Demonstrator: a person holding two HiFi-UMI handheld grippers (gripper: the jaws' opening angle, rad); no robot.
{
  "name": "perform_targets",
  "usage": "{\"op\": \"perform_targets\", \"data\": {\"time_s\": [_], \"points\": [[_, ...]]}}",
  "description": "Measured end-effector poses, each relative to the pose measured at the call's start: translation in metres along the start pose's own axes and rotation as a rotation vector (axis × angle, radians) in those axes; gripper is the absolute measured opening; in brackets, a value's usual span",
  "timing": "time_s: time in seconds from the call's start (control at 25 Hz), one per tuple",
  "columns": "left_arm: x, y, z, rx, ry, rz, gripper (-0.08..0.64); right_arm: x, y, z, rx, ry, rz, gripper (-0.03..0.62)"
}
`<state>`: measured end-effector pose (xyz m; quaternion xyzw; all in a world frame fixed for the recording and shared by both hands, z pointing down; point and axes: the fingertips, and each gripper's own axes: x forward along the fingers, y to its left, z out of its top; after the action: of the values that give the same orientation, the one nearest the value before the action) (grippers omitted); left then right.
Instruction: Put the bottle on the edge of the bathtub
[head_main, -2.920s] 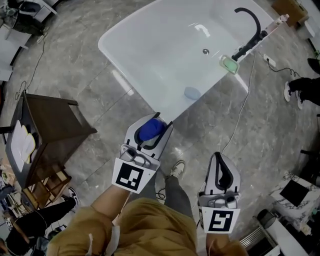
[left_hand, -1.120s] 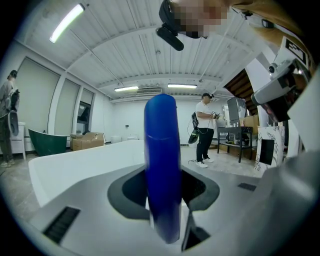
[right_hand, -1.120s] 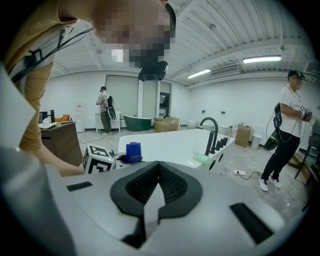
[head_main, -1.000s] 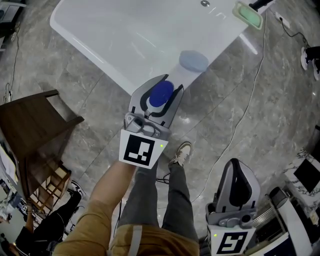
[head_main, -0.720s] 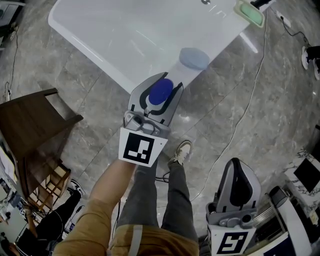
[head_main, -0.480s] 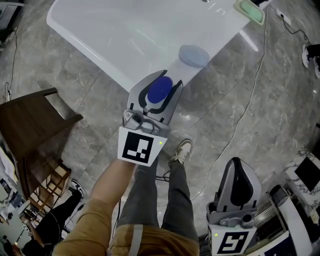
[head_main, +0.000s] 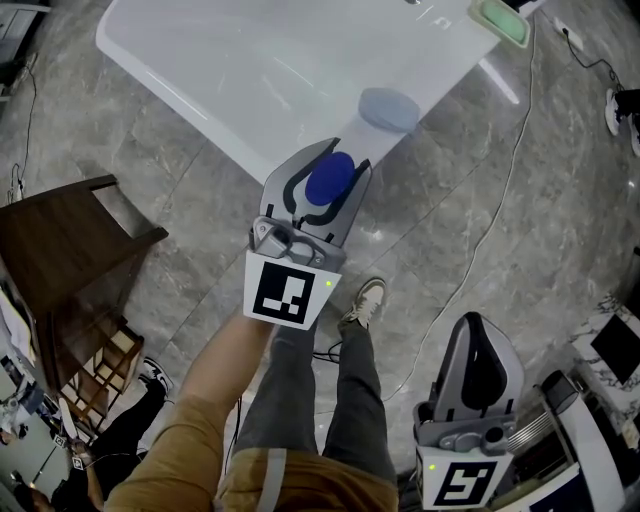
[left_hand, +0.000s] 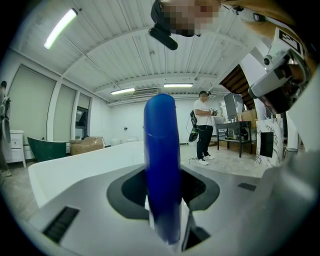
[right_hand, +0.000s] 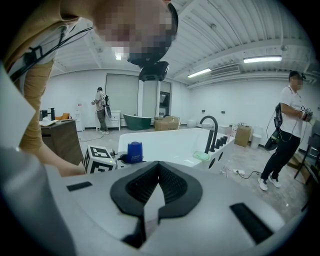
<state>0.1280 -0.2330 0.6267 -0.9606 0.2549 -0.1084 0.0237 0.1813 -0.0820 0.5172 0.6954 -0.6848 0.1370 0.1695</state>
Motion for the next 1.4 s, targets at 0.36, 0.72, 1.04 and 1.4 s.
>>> {"op": "perform_targets", "data": {"time_s": [0.36, 0.72, 1.04, 1.4], "points": [[-0.001, -0.002, -0.003, 0.034, 0.003, 0.011, 0.149, -0.004, -0.004, -0.001, 0.001, -0.004, -0.011, 0.005], [-0.003, -0.004, -0.008, 0.045, 0.017, 0.013, 0.149, -0.006, -0.002, -0.005, 0.003, -0.005, -0.013, 0.005], [-0.004, -0.004, -0.002, 0.042, 0.004, 0.017, 0.151, -0.010, -0.003, -0.004, 0.004, -0.008, -0.016, 0.005], [-0.005, -0.003, 0.001, 0.034, -0.004, 0.024, 0.203, -0.015, -0.002, -0.003, 0.004, -0.013, -0.026, 0.005]]}}
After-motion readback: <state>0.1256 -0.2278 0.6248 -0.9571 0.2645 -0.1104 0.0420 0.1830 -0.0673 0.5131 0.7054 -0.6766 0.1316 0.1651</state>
